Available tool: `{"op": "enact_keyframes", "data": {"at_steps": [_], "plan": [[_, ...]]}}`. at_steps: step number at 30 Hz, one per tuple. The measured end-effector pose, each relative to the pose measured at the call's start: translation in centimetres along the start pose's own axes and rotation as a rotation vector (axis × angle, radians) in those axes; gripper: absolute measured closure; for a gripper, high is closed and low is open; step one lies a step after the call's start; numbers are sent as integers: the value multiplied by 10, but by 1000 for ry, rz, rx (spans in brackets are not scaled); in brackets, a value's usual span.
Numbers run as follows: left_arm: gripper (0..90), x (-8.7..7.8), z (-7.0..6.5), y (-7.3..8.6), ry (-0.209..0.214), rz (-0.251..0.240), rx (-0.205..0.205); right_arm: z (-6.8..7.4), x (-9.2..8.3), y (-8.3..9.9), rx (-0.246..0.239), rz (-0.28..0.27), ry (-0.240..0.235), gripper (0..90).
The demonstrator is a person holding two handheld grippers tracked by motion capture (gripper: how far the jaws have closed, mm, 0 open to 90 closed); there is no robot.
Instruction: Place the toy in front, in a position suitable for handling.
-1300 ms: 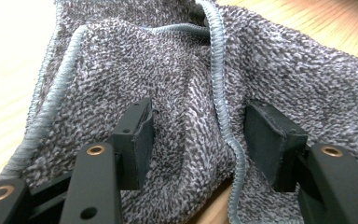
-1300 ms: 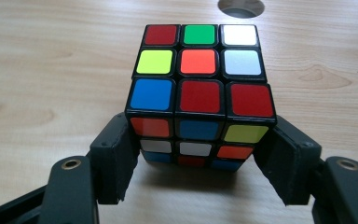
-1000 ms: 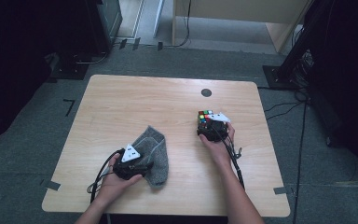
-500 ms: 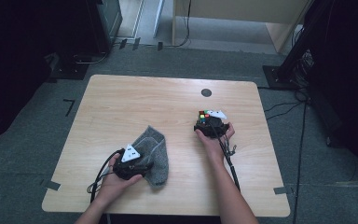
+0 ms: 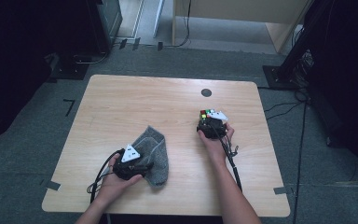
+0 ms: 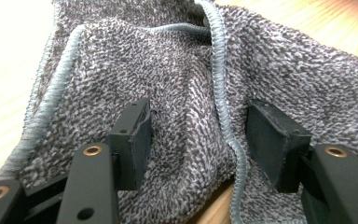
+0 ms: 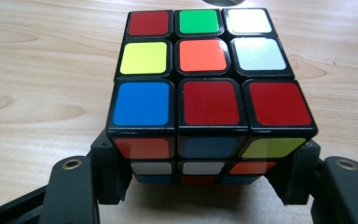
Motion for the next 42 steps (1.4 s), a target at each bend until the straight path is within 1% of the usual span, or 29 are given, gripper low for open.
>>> {"op": "enact_keyframes", "data": {"at_steps": [1, 3, 4, 6, 7, 9, 11, 13, 15, 16, 17, 19, 20, 21, 23, 24, 25, 27, 28, 29, 30, 31, 32, 33, 35, 36, 38, 40, 42], "plan": [[421, 0, 0, 0, 1, 0, -1, 3, -7, 0, -36, -15, -24, 342], [416, 0, 0, 0, 1, -2, -4, 6, -16, 0, -78, -27, -42, 342], [416, 0, 0, 0, -2, 2, -1, 6, -16, 0, -78, -27, -42, 342], [386, 0, 1, 0, -20, 3, 5, 9, -27, 0, -99, -35, -67, 342], [338, -1, 1, 1, -35, 4, 13, 10, -39, -1, -107, -46, -69, 342], [317, -2, 1, 1, -43, -2, 16, 10, -44, 0, -105, -46, -73, 342], [266, -4, 2, 0, -48, -9, 17, 12, -57, 3, -101, -46, -100, 342], [208, -7, 3, -2, -54, -20, -2, 17, -73, 7, -128, -49, -147, 342], [184, -9, 5, -4, -60, -32, -28, 20, -84, 9, -145, -60, -166, 342], [184, -10, 6, -5, -61, -36, -35, 20, -84, 9, -145, -60, -166, 342], [168, -12, 7, -7, -64, -47, -48, 24, -94, 12, -156, -73, -190, 342], [160, -15, 8, -12, -67, -68, -56, 26, -99, 14, -160, -73, -204, 342], [143, -17, 8, -14, -70, -79, -60, 31, -107, 18, -179, -71, -235, 342], [141, -18, 7, -17, -77, -82, -58, 33, -110, 21, -189, -66, -248, 342], [139, -19, 3, -21, -86, -81, -24, 35, -113, 23, -194, -62, -259, 342], [139, -18, -3, -24, -67, -73, -5, 36, -116, 25, -192, -56, -271, 342], [134, -15, -8, -25, -56, -57, 18, 39, -123, 30, -181, -44, -295, 342], [127, -6, -14, -25, -58, -14, 57, 41, -125, 32, -174, -38, -302, 341], [117, -1, -14, -25, -57, 5, 58, 42, -127, 33, -173, -34, -310, 342], [113, 3, -14, -25, -52, 17, 46, 44, -129, 35, -178, -30, -319, 342], [112, 9, -12, -24, -38, 42, 8, 45, -130, 35, -183, -27, -323, 342], [104, 12, -12, -23, -26, 58, -15, 50, -134, 38, -196, -25, -340, 342], [104, 15, -11, -22, -26, 67, -25, 50, -134, 38, -196, -25, -340, 342], [97, 18, -9, -19, -30, 84, -34, 53, -136, 40, -204, -29, -357, 341], [97, 20, -8, -13, -19, 93, -52, 54, -137, 41, -205, -29, -364, 342], [98, 20, -6, -12, -14, 84, -59, 55, -138, 42, -209, -32, -376, 341], [114, 20, -4, -13, -21, 77, -56, 57, -137, 44, -216, -28, -389, 342], [159, 20, -4, -13, -19, 71, -30, 58, -136, 45, -209, -28, -399, 341], [273, 19, -5, -14, -6, 62, -18, 60, -136, 46, -216, -30, -408, 342]]}}
Point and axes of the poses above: each handheld gripper's, and its own axes: x roughly forward along the jaws, y roughly out of its underside, z roughly to its left, the point moved 9 cm from there along x, roughly forward along the jaws, and after that the axes turned 7 degrees about -z, right-handed, at the moved point
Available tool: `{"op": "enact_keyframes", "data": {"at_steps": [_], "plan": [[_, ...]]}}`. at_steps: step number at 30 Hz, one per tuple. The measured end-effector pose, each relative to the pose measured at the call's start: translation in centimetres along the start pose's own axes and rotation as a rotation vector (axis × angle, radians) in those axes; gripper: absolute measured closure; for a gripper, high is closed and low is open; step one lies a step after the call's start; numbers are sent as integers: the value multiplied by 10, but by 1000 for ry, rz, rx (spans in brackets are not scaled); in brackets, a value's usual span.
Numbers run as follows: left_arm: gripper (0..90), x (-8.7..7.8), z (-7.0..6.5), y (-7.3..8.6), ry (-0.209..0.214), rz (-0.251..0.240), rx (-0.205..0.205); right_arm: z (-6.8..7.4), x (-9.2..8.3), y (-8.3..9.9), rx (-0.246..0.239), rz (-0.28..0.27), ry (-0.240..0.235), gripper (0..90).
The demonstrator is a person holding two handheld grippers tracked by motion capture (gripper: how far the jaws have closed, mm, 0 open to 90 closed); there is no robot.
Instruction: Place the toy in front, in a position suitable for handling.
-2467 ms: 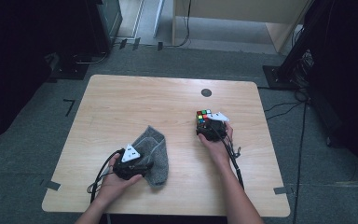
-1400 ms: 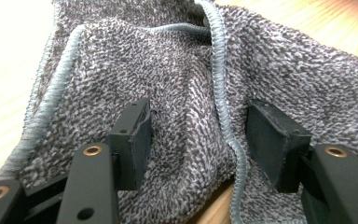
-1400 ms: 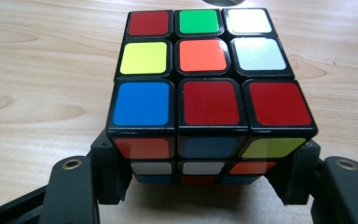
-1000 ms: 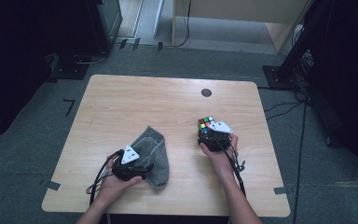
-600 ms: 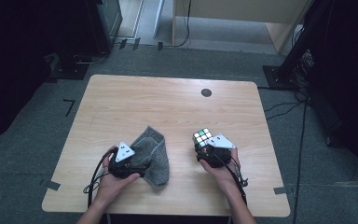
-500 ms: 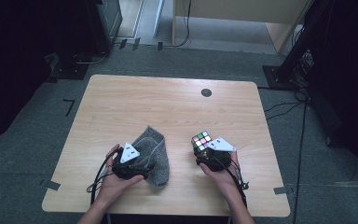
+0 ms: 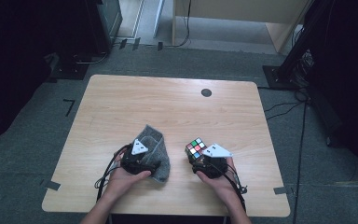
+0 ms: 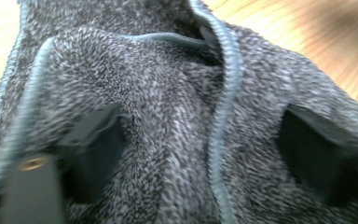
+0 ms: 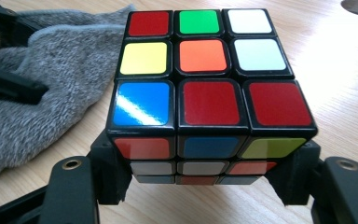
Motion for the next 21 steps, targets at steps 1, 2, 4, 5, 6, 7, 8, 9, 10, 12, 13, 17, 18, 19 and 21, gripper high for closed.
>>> {"op": "enact_keyframes", "data": {"at_steps": [1, 2, 4, 5, 6, 7, 8, 9, 10, 12, 13, 17, 18, 19, 21], "plan": [[344, -1, -1, -1, 11, -8, 1, 1, 0, 0, -10, 2, -2, 341], [408, -1, -1, -1, 16, -12, 1, 3, 0, 2, -21, 4, -8, 342], [495, -1, -1, -1, 22, -24, -1, 7, 0, 3, -38, 10, -16, 342], [604, -2, -1, -1, 24, -33, 6, 9, 2, 5, -55, 15, -24, 341], [604, -2, -1, -1, 15, -40, 19, 9, 2, 5, -55, 15, -24, 341], [655, -3, 0, -2, 0, -50, 28, 11, 2, 5, -59, 19, -27, 341], [727, -4, 1, -3, -9, -58, 32, 14, 3, 5, -62, 19, -38, 342], [727, -5, 2, -4, -16, -68, 36, 14, 3, 5, -62, 19, -38, 342], [741, -6, 3, -5, -23, -80, 36, 16, 3, 5, -61, 16, -46, 341], [762, -11, 6, -10, -12, -112, 17, 20, 3, 3, -51, 7, -75, 341], [767, -15, 7, -14, -3, -139, 5, 22, 2, 2, -61, 0, -82, 342], [775, -35, 9, -38, 54, -270, -33, 31, 2, -1, -87, -16, -128, 341], [774, -41, 7, -44, 83, -307, -46, 33, 2, -1, -94, -16, -140, 341], [774, -47, 5, -49, 114, -346, -58, 36, 3, -2, -99, -17, -148, 342], [773, -58, -4, -60, 185, -409, -68, 41, 5, -1, -112, -8, -159, 342]]}}
Point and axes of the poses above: each handheld gripper's, and its own axes: x roughly forward along the jaws, y roughly out of its underside, z roughly to its left, the point moved 9 cm from there along x, roughly forward along the jaws, and after that the axes turned 7 degrees about -z, right-handed, at the moved point
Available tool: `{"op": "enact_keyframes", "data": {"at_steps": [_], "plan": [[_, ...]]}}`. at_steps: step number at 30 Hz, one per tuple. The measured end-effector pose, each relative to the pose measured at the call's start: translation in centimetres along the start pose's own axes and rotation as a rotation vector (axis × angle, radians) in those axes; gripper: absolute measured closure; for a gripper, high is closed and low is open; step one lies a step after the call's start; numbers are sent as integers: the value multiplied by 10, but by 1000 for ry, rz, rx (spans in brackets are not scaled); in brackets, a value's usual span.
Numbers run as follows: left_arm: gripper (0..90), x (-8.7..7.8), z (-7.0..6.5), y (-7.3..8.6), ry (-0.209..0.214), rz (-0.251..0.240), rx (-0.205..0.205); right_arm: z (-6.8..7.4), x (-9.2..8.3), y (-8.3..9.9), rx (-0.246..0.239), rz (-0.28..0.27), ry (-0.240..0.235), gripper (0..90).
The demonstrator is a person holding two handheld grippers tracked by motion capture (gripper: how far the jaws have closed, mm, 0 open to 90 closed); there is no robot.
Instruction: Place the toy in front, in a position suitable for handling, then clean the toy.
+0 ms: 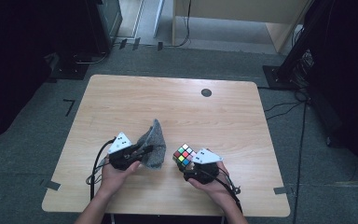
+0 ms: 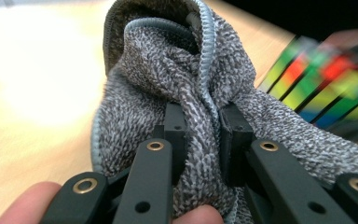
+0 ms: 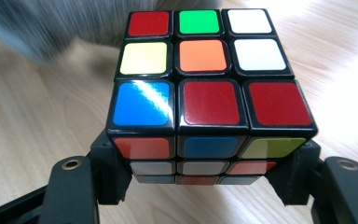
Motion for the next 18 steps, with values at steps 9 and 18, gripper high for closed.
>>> {"op": "enact_keyframes", "data": {"at_steps": [9, 18], "plan": [[739, 20, -57, 1, 162, 86, 91, 25, 15, 4, -96, 70, -4, 342], [674, 22, -43, 3, 52, 135, 17, 24, 9, -4, -164, 40, 57, 343]]}}
Point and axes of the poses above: each handheld gripper's, and its own axes: x roughly forward along the jaws, y roughly out of its underside, z roughly to its left, the point moved 9 cm from there along x, roughly forward along the jaws, and after that the axes turned 7 degrees about -z, right-handed, at the moved point
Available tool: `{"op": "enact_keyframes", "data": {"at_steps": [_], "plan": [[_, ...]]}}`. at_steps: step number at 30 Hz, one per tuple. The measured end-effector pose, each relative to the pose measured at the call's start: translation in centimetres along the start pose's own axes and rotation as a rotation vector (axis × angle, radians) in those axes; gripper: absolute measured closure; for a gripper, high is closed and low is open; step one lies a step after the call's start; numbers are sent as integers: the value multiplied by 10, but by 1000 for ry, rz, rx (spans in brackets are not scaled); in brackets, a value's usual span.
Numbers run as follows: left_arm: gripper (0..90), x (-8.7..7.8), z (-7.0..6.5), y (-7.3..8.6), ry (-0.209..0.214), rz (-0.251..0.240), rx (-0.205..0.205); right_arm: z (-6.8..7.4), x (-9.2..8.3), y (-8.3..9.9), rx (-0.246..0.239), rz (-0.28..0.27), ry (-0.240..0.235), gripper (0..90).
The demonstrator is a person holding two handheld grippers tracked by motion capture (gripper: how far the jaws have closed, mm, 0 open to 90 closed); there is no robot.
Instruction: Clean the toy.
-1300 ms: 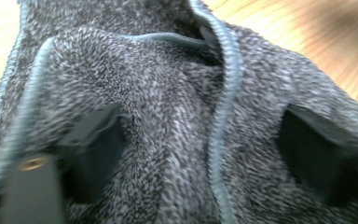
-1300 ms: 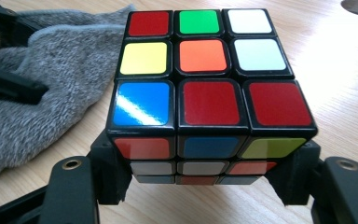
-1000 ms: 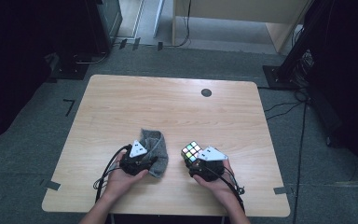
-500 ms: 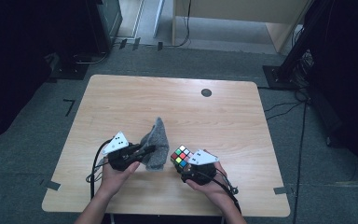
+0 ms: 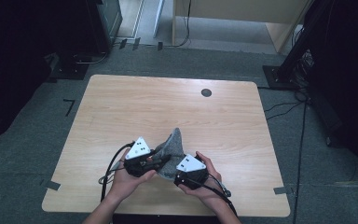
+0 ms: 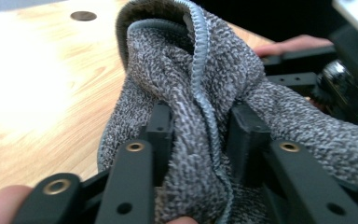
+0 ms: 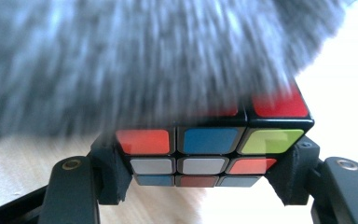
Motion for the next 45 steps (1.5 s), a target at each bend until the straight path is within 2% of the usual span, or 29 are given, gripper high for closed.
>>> {"op": "enact_keyframes", "data": {"at_steps": [2, 3, 4, 6, 7, 10, 12, 14, 16, 17, 18, 19, 20, 23, 24, 25, 26, 27, 30, 31, 32, 33, 34, 37, 40, 41, 42, 43, 45], "plan": [[659, 0, -3, 0, 30, -5, -29, -2, -1, -1, 5, -7, 3, 342], [573, 2, -8, 0, 63, -6, -25, -2, 0, -2, 10, -10, 4, 343], [573, 4, -16, 1, 88, 1, 1, -2, 0, -2, 10, -10, 4, 343], [418, 9, -21, 3, 33, 31, 83, -1, 2, -2, -16, -10, 21, 343], [418, 10, -20, 3, 26, 39, 80, -1, 2, -2, -16, -10, 21, 343], [389, 7, -7, 2, 50, 26, -45, -1, -2, -3, -15, -26, 28, 344], [548, 3, 0, 1, 65, 7, -96, -4, -3, -4, -26, -29, 41, 344], [682, 1, -3, -1, 76, -4, -102, -5, -3, -4, -10, -34, 42, 344], [678, 2, -11, -5, 70, -30, -86, -5, -3, -5, -6, -40, 40, 344], [537, 4, -15, -6, 58, -35, -70, -5, -4, -7, -2, -52, 37, 344], [537, 6, -18, -5, 34, -18, -48, -5, -4, -7, -2, -52, 37, 344], [387, 10, -20, -3, 23, 2, -45, -5, -5, -9, -16, -62, 38, 343], [387, 11, -19, -2, 30, 12, -58, -5, -5, -9, -16, -62, 38, 343], [322, 11, -10, 4, 109, 52, -190, -4, -6, -6, -48, -52, 50, 344], [442, 8, -7, 3, 131, 20, -220, -3, -5, -6, -56, -52, 52, 344], [611, 3, -2, 0, 104, -22, -228, -4, -5, -7, -58, -48, 59, 344], [702, 1, 1, -2, 86, -42, -231, -4, -5, -7, -48, -51, 61, 344], [714, 0, 1, -4, 95, -45, -242, -5, -5, -8, -41, -59, 60, 344], [664, 2, -5, -4, 99, -28, -227, -5, -7, -10, -30, -68, 55, 344], [582, 5, -9, -2, 98, -12, -230, -5, -6, -10, -29, -69, 54, 344], [387, 9, -13, 0, 100, 13, -225, -4, -7, -11, -25, -71, 52, 344], [362, 11, -16, 2, 104, 25, -218, -3, -7, -10, -35, -69, 57, 344], [362, 12, -15, 2, 100, 30, -210, -3, -7, -10, -35, -69, 57, 344], [680, 4, -7, -2, 84, 10, -195, -6, -7, -8, -48, -58, 77, 344], [686, -3, 2, -5, 43, -16, -229, -6, -8, -9, -32, -67, 72, 344], [613, -2, -1, -5, 49, -21, -220, -7, -8, -11, -26, -78, 66, 344], [613, 1, -7, -5, 72, -9, -216, -7, -8, -11, -26, -78, 66, 344], [502, 5, -14, -2, 87, 23, -200, -6, -8, -11, -18, -80, 63, 344], [324, 13, -24, 2, 71, 64, -123, -5, -7, -11, -28, -73, 60, 344]]}}
Point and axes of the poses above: each handheld gripper's, and its own axes: x roughly forward along the jaws, y roughly out of its underside, z roughly to its left, the point moved 9 cm from there along x, roughly forward along the jaws, and after that the axes turned 7 degrees about -z, right-handed, at the moved point
